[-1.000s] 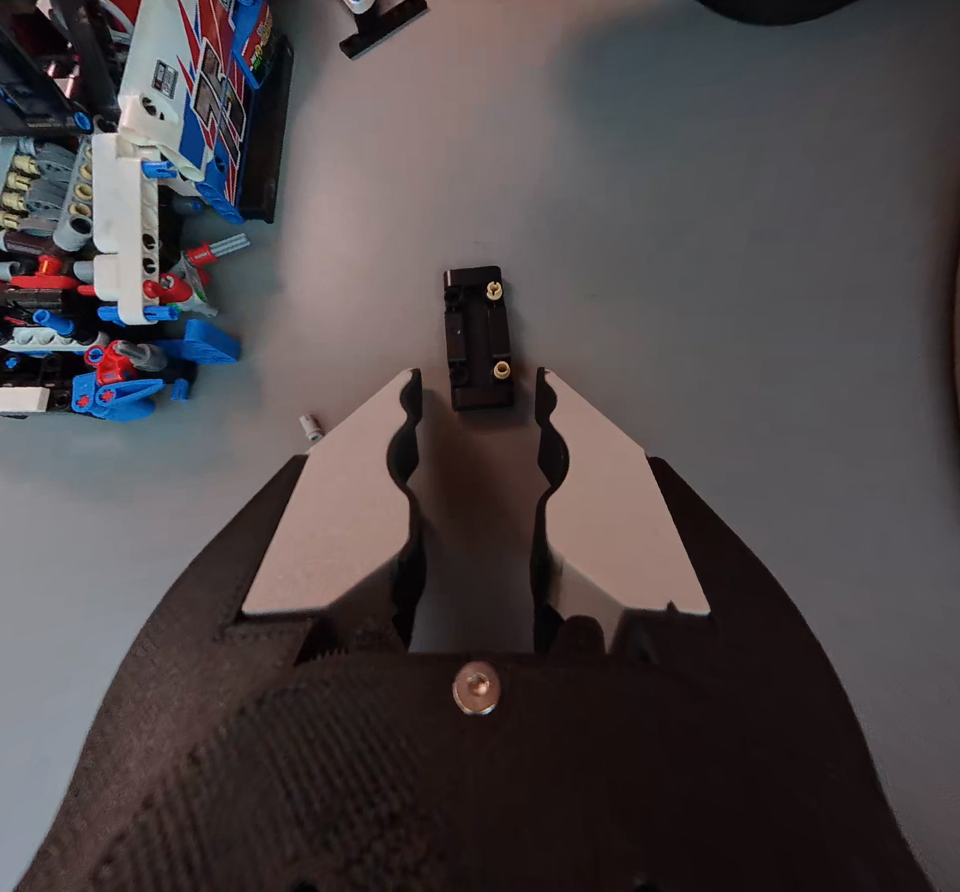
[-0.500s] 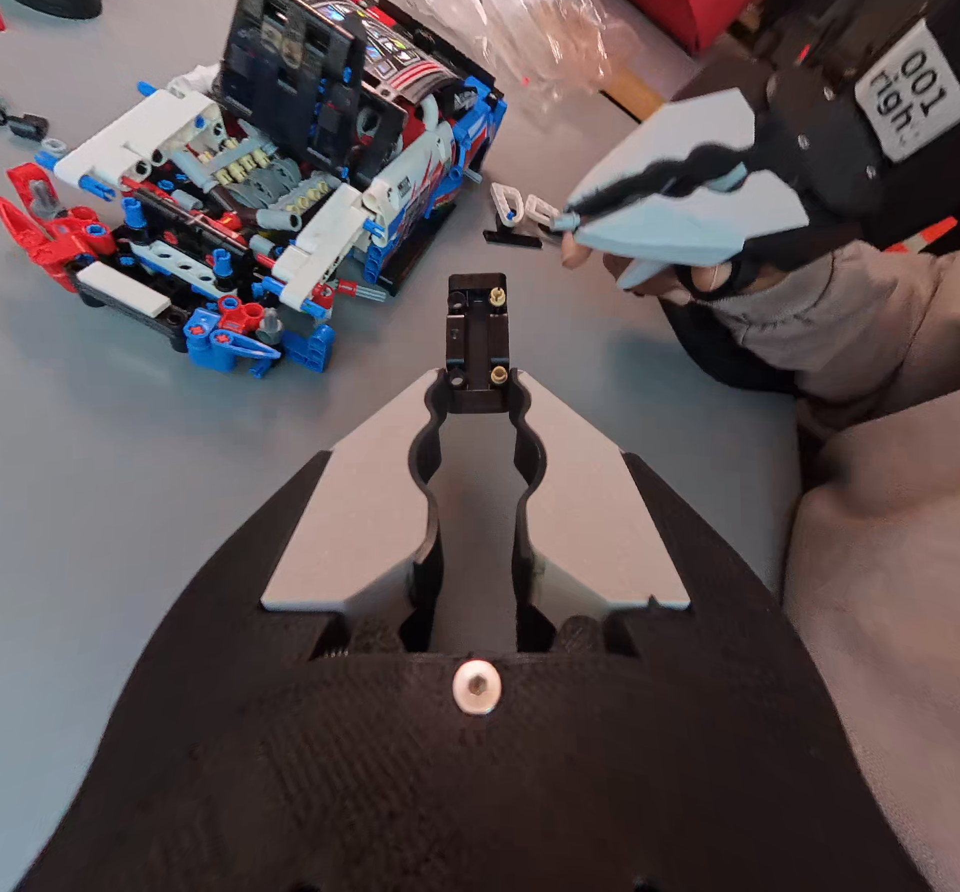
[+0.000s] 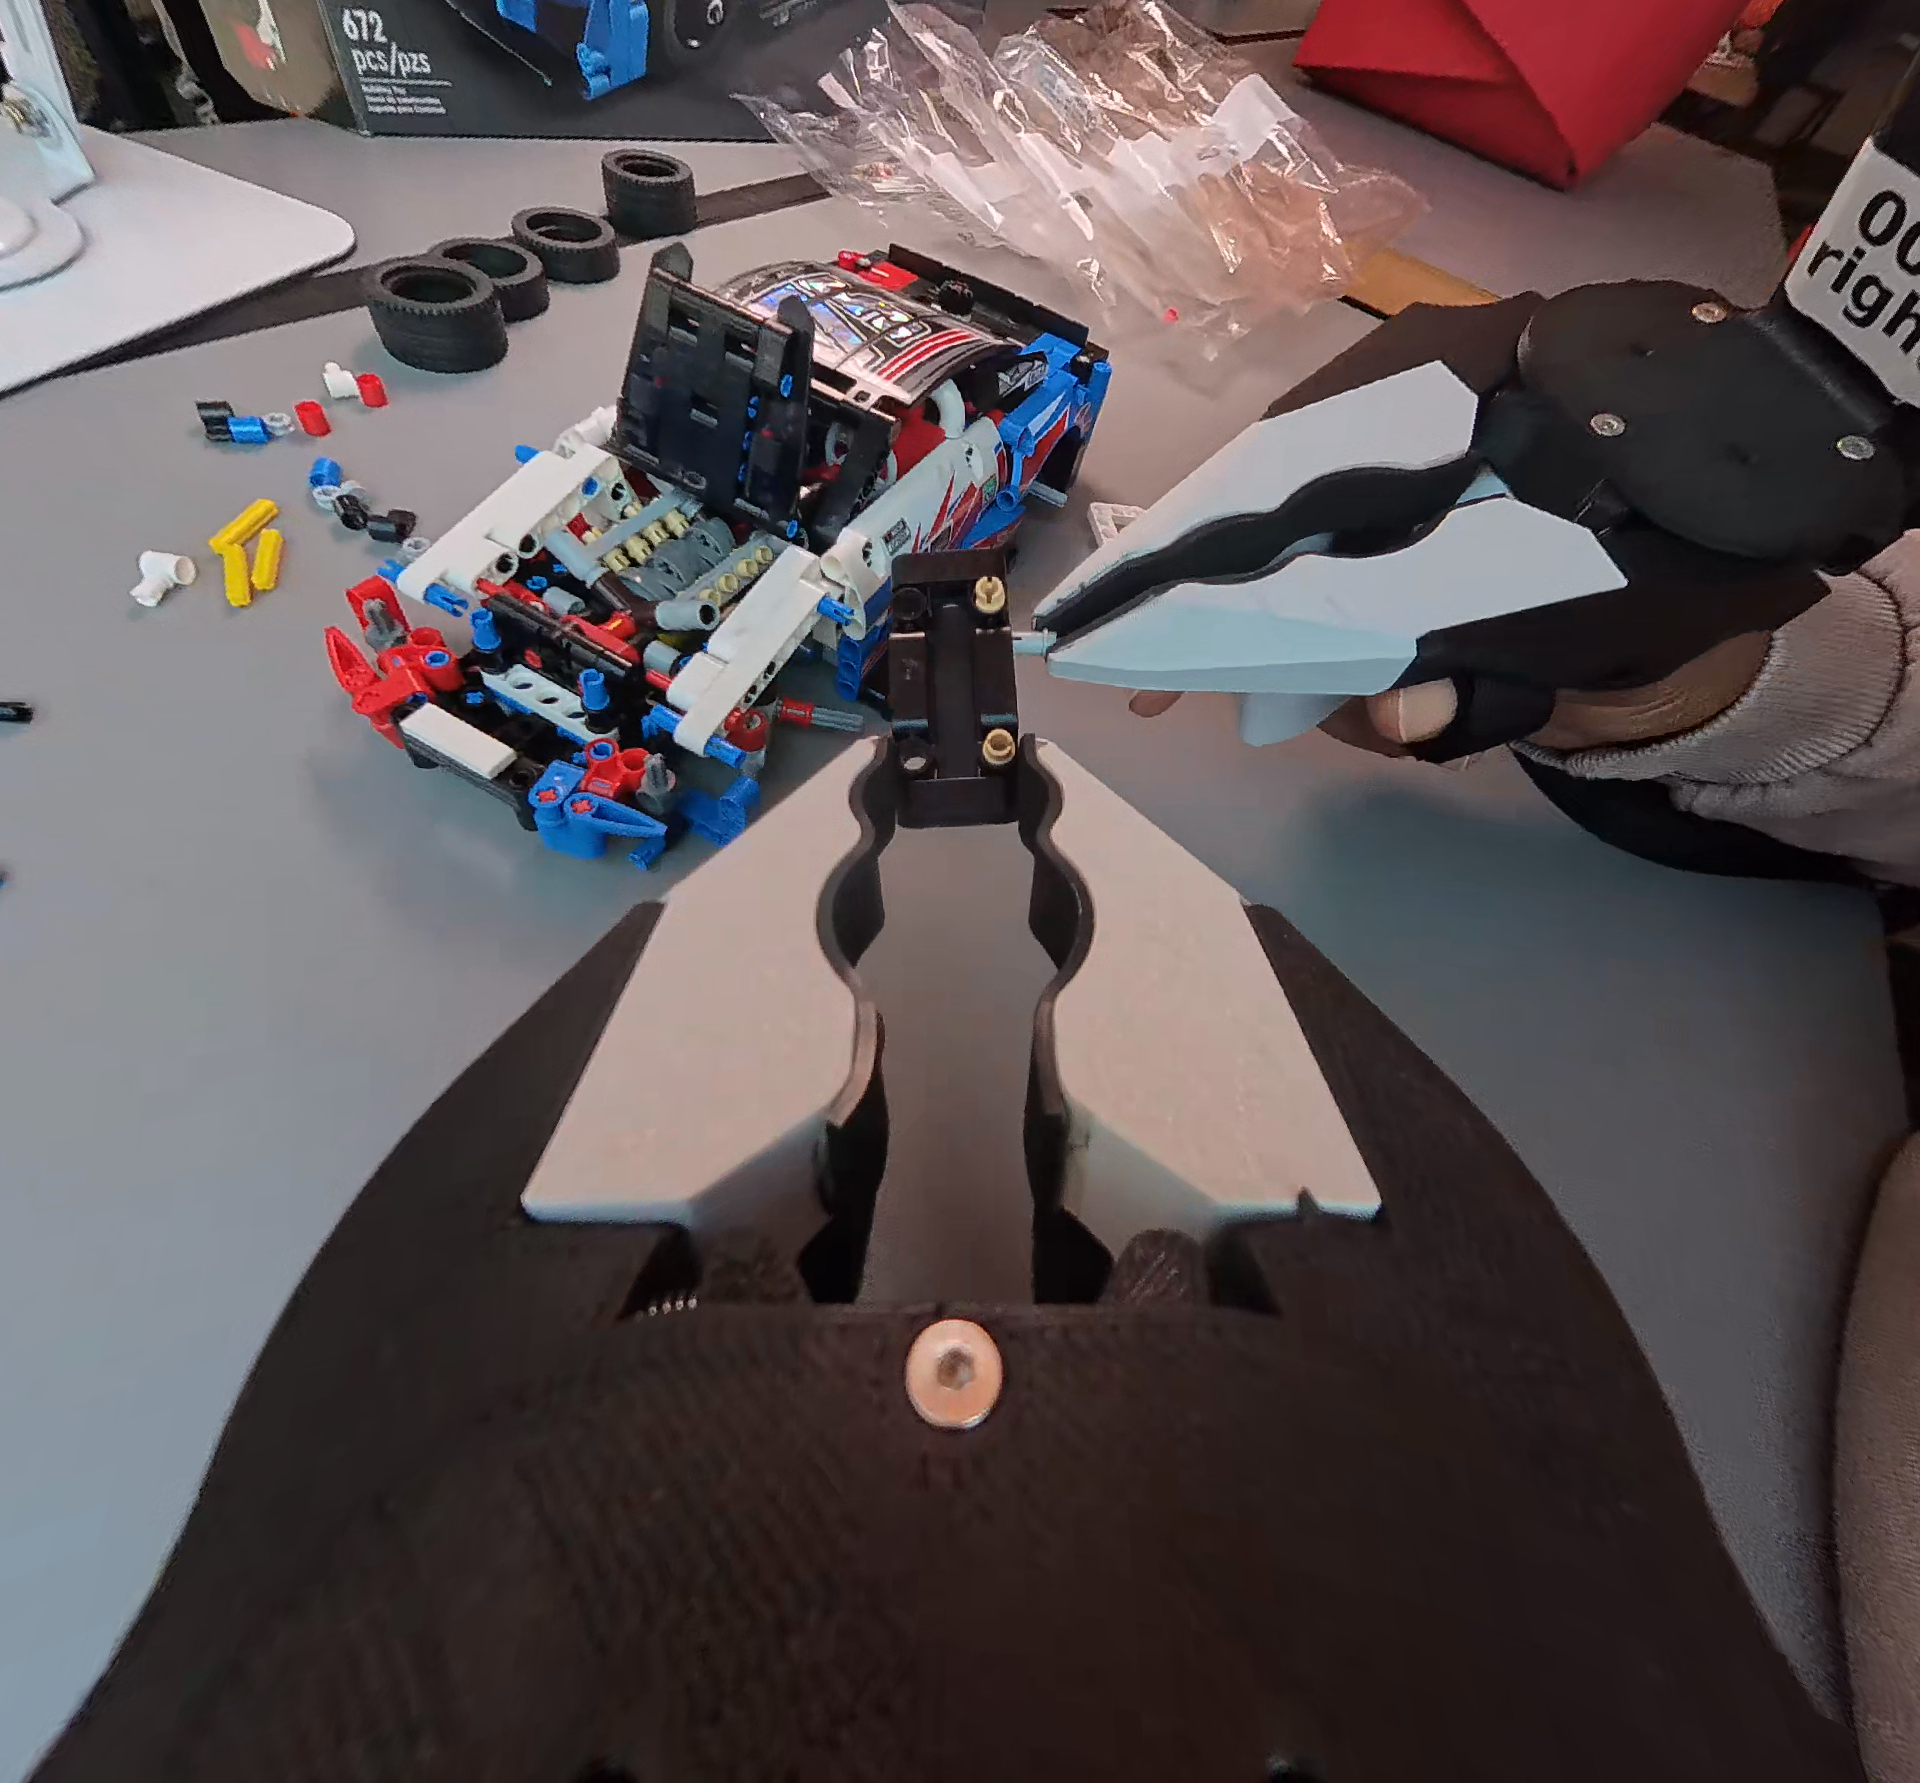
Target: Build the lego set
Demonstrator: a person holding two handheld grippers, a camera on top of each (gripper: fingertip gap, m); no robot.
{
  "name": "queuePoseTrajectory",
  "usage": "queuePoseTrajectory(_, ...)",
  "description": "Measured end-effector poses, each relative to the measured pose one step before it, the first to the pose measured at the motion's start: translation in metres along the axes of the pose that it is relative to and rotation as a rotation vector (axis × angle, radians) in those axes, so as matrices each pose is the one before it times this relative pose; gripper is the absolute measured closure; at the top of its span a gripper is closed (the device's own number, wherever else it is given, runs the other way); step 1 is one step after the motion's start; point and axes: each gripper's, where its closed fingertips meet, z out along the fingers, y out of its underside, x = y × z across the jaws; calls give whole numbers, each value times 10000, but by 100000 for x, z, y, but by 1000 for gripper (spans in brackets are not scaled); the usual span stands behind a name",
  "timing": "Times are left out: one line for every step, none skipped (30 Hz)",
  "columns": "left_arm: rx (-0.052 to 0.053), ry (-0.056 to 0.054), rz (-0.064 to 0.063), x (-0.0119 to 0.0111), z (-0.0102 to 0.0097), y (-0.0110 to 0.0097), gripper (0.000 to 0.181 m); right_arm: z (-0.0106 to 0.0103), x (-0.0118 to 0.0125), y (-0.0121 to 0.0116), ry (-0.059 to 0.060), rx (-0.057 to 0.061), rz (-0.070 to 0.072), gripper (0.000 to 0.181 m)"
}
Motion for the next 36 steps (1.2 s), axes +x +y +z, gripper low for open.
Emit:
queuePoseTrajectory(88, -47, 40, 0, -57, -170, 160, -12, -2, -144, 21, 76, 215, 180)
queuePoseTrajectory(67, -64, 99, -23, -64, -126, 160, 11, -24, -62, -24, 29, 210, 180)
queuePoseTrajectory(98, -141, 193, -52, -97, -151, 160, 73, -55, 185, -102, -151, 258, 179)
queuePoseTrajectory(98, -161, 267, 13, -77, -155, 160, -25, 2, -71, -153, 45, 435, 180)
queuePoseTrajectory(67, -138, 323, 86, -26, -109, 160, -103, 2, -241, -208, 161, 612, 180)
queuePoseTrajectory(10, -76, 291, 108, 23, -49, 160, -165, -55, -329, -240, 229, 608, 180)
queuePoseTrajectory(9, 4, 141, 97, 24, -59, 160, -124, -40, -188, -163, 151, 426, 180)
queuePoseTrajectory(80, 62, -26, 70, -37, -148, 160, -83, -52, -121, -135, 114, 151, 180)
queuePoseTrajectory(111, 112, -112, 44, -81, -161, 160, -58, -4, -9, -95, 8, 2, 180)
queuePoseTrajectory(135, 112, -111, 42, -114, -153, 160, -48, -53, -84, -119, 48, 108, 180)
queuePoseTrajectory(93, 62, -22, 39, -85, -104, 160, -31, -57, -32, -132, 4, 209, 180)
queuePoseTrajectory(63, 12, 103, 55, -66, -71, 160, -42, -44, -33, -130, 15, 217, 180)
queuePoseTrajectory(57, 11, 120, 96, -45, -88, 160, -87, -77, -108, -175, 73, 304, 180)
queuePoseTrajectory(85, 57, 48, 137, -62, -145, 160, -131, -118, -220, -274, 163, 499, 180)
queuePoseTrajectory(80, 84, -8, 149, -33, -141, 160, -131, -80, -255, -310, 184, 578, 180)
queuePoseTrajectory(69, 41, -14, 111, -30, -127, 160, -55, 14, 0, -172, 5, 351, 180)
queuePoseTrajectory(49, 0, 32, 54, -14, -63, 160, -5, 19, 57, -3, -24, -79, 180)
queuePoseTrajectory(58, 1, 0, 31, -45, -60, 160, 2, -45, -34, 94, 36, -325, 180)
queuePoseTrajectory(86, 44, -89, 36, -65, -109, 160, -16, -130, -171, 28, 97, -71, 180)
queuePoseTrajectory(75, 55, -119, 38, -35, -96, 160, -17, -70, -154, -44, 78, 126, 180)
queuePoseTrajectory(51, 10, -61, -3, -19, -45, 160, 24, 34, -14, -10, 13, 103, 180)
queuePoseTrajectory(25, -15, -20, -7, -1, -11, 160, 22, 38, 3, 44, 42, -69, 179)
queuePoseTrajectory(39, 7, -45, -1, -17, -29, 160, 27, -11, -16, 65, 70, -145, 179)
queuePoseTrajectory(44, 41, -96, 10, -12, -44, 160, 11, -91, -131, 6, 122, -65, 179)
queuePoseTrajectory(42, 41, -100, -13, -12, -66, 160, 8, -116, -191, -32, 122, -44, 179)
queuePoseTrajectory(45, 6, -100, -39, 12, -135, 160, 9, -89, -239, -38, 138, -78, 179)
queuePoseTrajectory(73, -2, -123, -61, 19, -208, 160, -7, -7, -221, -50, 108, -49, 179)
queuePoseTrajectory(62, 8, -105, -66, 24, -177, 160, -2, -101, -114, -164, 25, 49, 175)
queuePoseTrajectory(61, 18, -80, -69, -36, -126, 160, -17, -108, -68, -199, -8, 142, 171)
queuePoseTrajectory(61, 16, -51, -55, -78, -95, 160, -62, 83, -102, -64, 44, 158, 167)
queuePoseTrajectory(35, 15, -24, -22, -90, -22, 160, -64, -29, -82, -112, 42, 63, 165)
queuePoseTrajectory(25, 38, -9, 50, -65, -4, 160, -51, 14, -49, -56, 31, 45, 164)
queuePoseTrajectory(54, 89, -8, 155, -36, -93, 160, -27, 109, -3, 22, 7, 15, 164)
queuePoseTrajectory(48, 125, 5, 245, -18, -120, 160, 2, 85, 71, -7, -38, -14, 164)
queuePoseTrajectory(32, 145, 32, 300, -7, -83, 160, 25, -42, 69, -79, -35, -21, 163)
queuePoseTrajectory(5, 150, 23, 307, 0, -29, 160, 15, -197, 11, -161, 8, -42, 163)
